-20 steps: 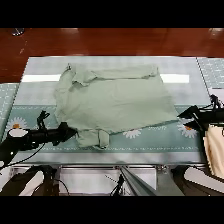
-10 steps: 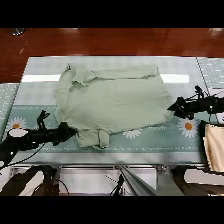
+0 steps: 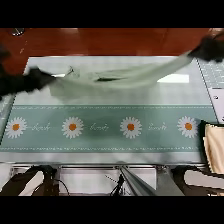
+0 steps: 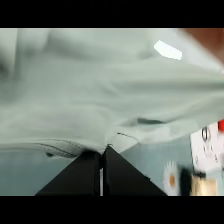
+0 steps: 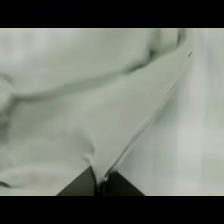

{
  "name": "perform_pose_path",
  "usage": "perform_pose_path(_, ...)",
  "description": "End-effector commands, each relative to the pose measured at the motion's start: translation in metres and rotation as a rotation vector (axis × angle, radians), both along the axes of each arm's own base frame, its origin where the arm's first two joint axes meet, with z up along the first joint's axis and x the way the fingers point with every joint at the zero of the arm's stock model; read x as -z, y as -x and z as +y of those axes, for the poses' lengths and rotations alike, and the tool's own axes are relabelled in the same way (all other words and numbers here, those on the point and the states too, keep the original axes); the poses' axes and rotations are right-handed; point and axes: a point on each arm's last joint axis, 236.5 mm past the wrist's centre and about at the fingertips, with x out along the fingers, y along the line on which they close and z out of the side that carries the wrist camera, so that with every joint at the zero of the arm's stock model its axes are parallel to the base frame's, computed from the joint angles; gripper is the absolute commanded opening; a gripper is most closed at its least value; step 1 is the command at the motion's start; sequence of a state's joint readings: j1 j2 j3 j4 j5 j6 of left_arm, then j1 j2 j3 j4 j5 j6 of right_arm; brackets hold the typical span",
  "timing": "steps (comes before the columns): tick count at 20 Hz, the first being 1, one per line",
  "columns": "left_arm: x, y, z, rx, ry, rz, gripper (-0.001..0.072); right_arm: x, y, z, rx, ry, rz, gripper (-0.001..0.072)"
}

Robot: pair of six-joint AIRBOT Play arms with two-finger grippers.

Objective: Fold the shirts.

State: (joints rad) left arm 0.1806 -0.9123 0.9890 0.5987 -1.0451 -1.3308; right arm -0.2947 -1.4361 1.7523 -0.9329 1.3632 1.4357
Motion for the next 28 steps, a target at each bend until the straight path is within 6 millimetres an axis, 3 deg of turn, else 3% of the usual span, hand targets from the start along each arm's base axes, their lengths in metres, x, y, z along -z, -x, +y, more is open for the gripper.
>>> perform_pose_path(1, -0.163, -0.009, 0.034, -0.137, -0.186, -0.332, 0.0024, -0.151, 0.03, 0.008, 0.037, 0.102, -0.312, 0.0026)
perform_pose_path(2, -0.194, 0.001, 0.043, -0.166, -0.26, -0.393, 0.0024, -0.179, 0.049, 0.011, 0.043, 0.13, -0.386, 0.0026)
perform_pose_path(5, -0.274, 0.05, 0.063, -0.239, -0.467, -0.558, 0.0024, -0.227, 0.115, 0.011, 0.09, 0.249, -0.492, 0.0026)
perform_pose_path(7, -0.308, 0.094, 0.063, -0.262, -0.542, -0.632, 0.0024, -0.251, 0.165, 0.014, 0.116, 0.314, -0.556, 0.0026)
perform_pose_path(10, -0.318, 0.164, 0.048, -0.224, -0.6, -0.658, 0.0024, -0.273, 0.231, 0.016, 0.181, 0.383, -0.622, 0.0026)
perform_pose_path(12, -0.321, 0.202, 0.059, -0.292, -0.665, -0.679, 0.0024, -0.281, 0.266, 0.025, 0.182, 0.4, -0.664, 0.0026)
perform_pose_path(15, -0.329, 0.252, 0.082, -0.431, -0.711, -0.713, 0.0024, -0.286, 0.304, 0.029, 0.213, 0.422, -0.696, 0.0026)
perform_pose_path(17, -0.329, 0.268, 0.084, -0.434, -0.714, -0.731, 0.0024, -0.28, 0.315, 0.024, 0.244, 0.432, -0.676, 0.0026)
perform_pose_path(19, -0.32, 0.263, 0.089, -0.426, -0.721, -0.697, 0.0024, -0.265, 0.312, 0.023, 0.243, 0.425, -0.635, 0.0026)
perform_pose_path(22, -0.276, 0.212, 0.101, -0.388, -0.751, -0.524, 0.0024, -0.219, 0.28, 0.024, 0.189, 0.372, -0.496, 0.0026)
perform_pose_path(25, -0.193, 0.145, 0.101, -0.277, -0.735, -0.263, 0.0025, -0.157, 0.232, 0.034, 0.093, 0.275, -0.366, 0.0026)
perform_pose_path(28, -0.099, 0.074, 0.087, -0.154, -0.668, -0.084, 0.0025, -0.082, 0.177, 0.041, 0.013, 0.162, -0.246, 0.0026)
